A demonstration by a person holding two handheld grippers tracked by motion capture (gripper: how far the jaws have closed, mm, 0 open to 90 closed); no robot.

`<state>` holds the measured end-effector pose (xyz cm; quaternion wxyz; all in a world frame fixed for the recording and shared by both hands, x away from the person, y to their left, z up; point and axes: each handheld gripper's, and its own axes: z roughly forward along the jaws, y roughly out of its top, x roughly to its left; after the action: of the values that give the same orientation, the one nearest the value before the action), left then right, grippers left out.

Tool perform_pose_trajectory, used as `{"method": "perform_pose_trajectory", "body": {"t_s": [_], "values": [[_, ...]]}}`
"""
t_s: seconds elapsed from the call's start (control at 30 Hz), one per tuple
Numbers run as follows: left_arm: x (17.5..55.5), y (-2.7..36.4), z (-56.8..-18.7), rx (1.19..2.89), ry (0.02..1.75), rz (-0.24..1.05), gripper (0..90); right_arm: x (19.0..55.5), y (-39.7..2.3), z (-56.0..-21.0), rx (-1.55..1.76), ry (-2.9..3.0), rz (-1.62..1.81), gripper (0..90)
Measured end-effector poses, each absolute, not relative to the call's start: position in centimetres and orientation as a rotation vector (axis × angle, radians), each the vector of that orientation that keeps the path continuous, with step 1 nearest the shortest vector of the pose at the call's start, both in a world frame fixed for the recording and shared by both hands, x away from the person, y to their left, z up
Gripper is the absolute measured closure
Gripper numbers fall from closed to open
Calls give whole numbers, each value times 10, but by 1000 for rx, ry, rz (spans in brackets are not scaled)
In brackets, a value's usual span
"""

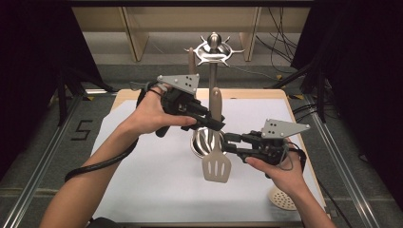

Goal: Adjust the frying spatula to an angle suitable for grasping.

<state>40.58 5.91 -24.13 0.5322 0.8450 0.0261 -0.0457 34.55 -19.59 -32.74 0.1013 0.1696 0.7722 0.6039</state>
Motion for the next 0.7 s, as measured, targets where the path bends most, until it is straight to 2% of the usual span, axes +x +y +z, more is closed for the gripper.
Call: {"method": "perform_pose_trajectory", "body": {"t_s": [0.13, 0.2, 0.4, 0.57, 0.7], "values": [[405, 54, -243, 2016, 54, -126, 744, 350, -188, -326, 500, 2304, 1799, 664], [405, 52, -243, 2014, 32, -128, 744, 351, -183, -327, 496, 2302, 1840, 759], [406, 53, -247, 1972, 76, -89, 729, 348, -179, -326, 575, 2273, 1837, 800], [402, 54, -251, 1895, 116, 3, 586, 345, -177, -322, 748, 2237, 1766, 802], [398, 54, -257, 1862, 164, 68, 562, 346, -177, -322, 797, 2223, 1747, 802]]}}
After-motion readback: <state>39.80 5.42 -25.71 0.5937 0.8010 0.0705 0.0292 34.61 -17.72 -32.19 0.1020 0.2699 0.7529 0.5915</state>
